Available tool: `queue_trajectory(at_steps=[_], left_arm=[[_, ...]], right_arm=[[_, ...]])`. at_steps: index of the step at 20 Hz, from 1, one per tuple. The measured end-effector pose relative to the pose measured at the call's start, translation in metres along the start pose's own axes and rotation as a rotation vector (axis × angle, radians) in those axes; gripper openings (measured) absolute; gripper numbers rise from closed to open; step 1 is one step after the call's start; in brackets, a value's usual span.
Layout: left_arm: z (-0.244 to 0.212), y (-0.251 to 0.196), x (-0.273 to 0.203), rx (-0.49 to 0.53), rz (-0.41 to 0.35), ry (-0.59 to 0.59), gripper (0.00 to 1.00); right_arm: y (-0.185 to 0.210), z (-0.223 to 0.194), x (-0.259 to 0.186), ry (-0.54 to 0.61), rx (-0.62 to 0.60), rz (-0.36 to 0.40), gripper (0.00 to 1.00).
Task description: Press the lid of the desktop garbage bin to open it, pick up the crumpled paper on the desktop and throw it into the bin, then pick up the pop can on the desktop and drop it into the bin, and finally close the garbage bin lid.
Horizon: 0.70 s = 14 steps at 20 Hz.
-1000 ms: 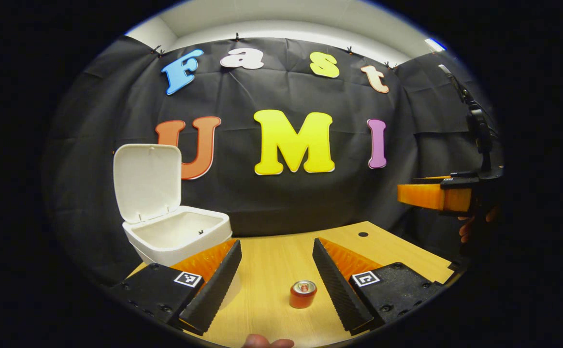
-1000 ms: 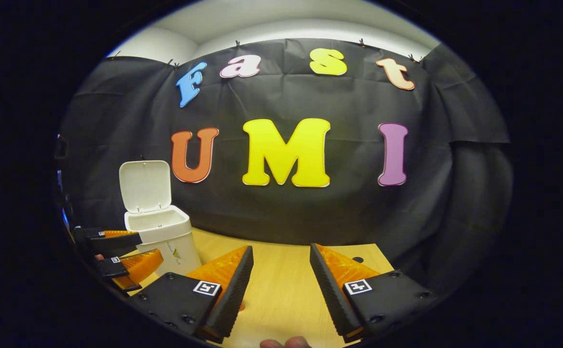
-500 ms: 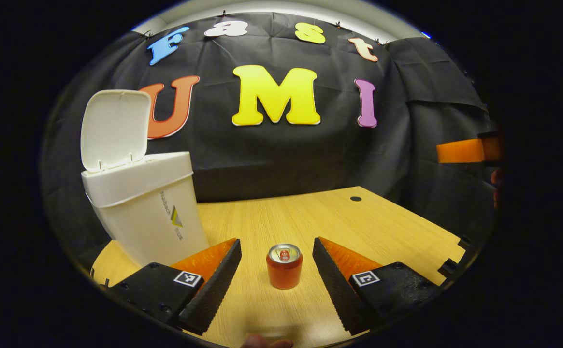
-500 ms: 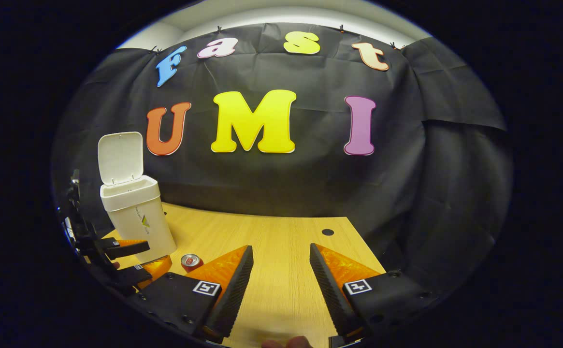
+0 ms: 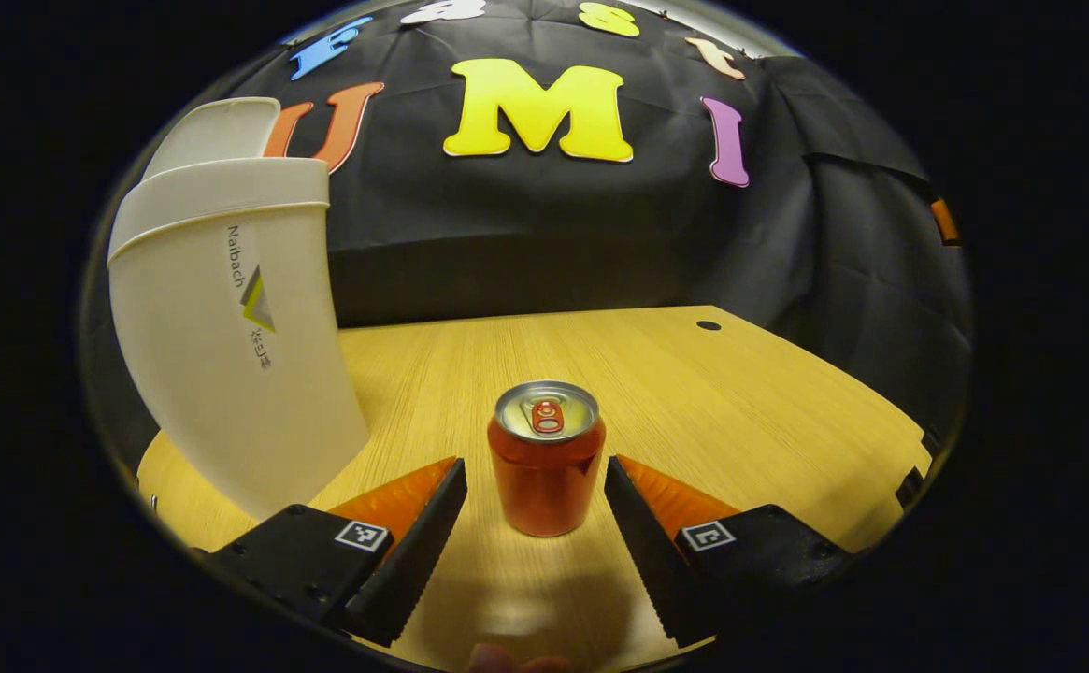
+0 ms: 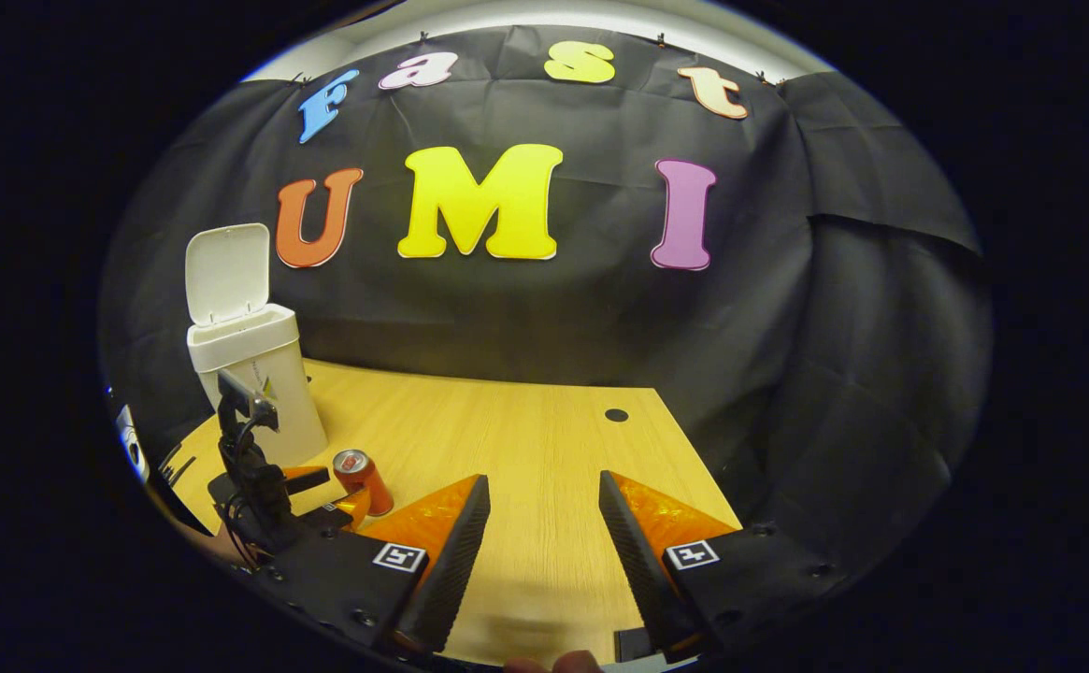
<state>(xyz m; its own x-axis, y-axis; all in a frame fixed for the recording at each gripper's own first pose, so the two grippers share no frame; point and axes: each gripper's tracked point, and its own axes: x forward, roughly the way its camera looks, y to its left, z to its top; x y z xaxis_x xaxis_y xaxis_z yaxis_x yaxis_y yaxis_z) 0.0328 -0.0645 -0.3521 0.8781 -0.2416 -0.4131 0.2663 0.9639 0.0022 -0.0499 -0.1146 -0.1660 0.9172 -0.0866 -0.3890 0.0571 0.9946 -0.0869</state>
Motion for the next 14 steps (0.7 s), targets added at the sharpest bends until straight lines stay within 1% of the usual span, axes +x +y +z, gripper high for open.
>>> queue_trajectory(at_steps=[4, 12, 14], left_arm=[[0.002, -0.002, 0.016, 0.018, -0.001, -0.010, 0.98], [-0.011, -0.002, 0.034, 0.014, -0.005, 0.030, 0.98], [-0.009, -0.002, 0.035, 0.013, -0.011, 0.029, 0.87]], right_arm=[[-0.002, -0.002, 0.003, 0.012, 0.001, 0.000, 0.78], [0.000, 0.000, 0.008, 0.023, -0.011, 0.019, 0.78], [0.002, 0.002, 0.011, 0.024, -0.012, 0.026, 0.78]])
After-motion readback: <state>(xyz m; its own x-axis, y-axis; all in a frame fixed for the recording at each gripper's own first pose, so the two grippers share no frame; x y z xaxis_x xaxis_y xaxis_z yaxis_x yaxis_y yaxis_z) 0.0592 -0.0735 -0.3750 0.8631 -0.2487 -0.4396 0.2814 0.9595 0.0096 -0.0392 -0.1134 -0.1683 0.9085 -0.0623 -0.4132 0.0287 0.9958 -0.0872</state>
